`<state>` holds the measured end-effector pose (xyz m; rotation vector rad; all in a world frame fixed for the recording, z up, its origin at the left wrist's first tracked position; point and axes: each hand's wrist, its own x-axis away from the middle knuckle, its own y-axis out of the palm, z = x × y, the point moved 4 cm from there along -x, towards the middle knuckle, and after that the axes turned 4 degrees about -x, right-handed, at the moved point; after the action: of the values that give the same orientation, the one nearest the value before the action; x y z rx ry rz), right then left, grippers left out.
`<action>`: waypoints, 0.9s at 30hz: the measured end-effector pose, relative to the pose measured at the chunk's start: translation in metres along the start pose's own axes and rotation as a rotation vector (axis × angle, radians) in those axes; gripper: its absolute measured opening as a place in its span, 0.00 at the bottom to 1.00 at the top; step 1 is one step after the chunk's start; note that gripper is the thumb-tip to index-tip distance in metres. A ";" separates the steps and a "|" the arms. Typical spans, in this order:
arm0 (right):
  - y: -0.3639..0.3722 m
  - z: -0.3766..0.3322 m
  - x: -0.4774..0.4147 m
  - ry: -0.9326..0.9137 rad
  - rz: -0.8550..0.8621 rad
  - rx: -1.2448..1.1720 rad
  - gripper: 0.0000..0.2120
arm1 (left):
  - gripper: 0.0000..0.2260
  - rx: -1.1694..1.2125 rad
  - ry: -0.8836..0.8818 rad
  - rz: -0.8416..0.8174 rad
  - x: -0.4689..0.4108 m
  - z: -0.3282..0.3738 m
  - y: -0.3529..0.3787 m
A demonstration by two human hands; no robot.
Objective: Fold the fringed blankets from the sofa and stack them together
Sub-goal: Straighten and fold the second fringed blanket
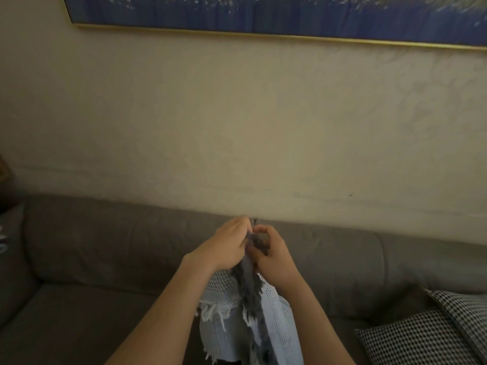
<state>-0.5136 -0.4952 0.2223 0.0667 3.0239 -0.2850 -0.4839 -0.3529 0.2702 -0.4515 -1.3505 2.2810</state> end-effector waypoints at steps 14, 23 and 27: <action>0.001 -0.030 -0.009 -0.156 0.241 0.303 0.13 | 0.12 -0.119 0.099 0.175 -0.012 0.003 -0.047; 0.013 -0.019 -0.017 -0.099 0.123 0.226 0.10 | 0.09 -0.202 0.089 0.238 -0.014 -0.008 -0.075; 0.018 -0.022 -0.022 -0.114 0.141 0.265 0.11 | 0.10 -0.248 0.093 0.331 -0.016 -0.005 -0.087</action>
<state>-0.4932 -0.4736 0.2430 0.2725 2.8320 -0.6496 -0.4495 -0.3213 0.3455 -0.9120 -1.6179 2.3171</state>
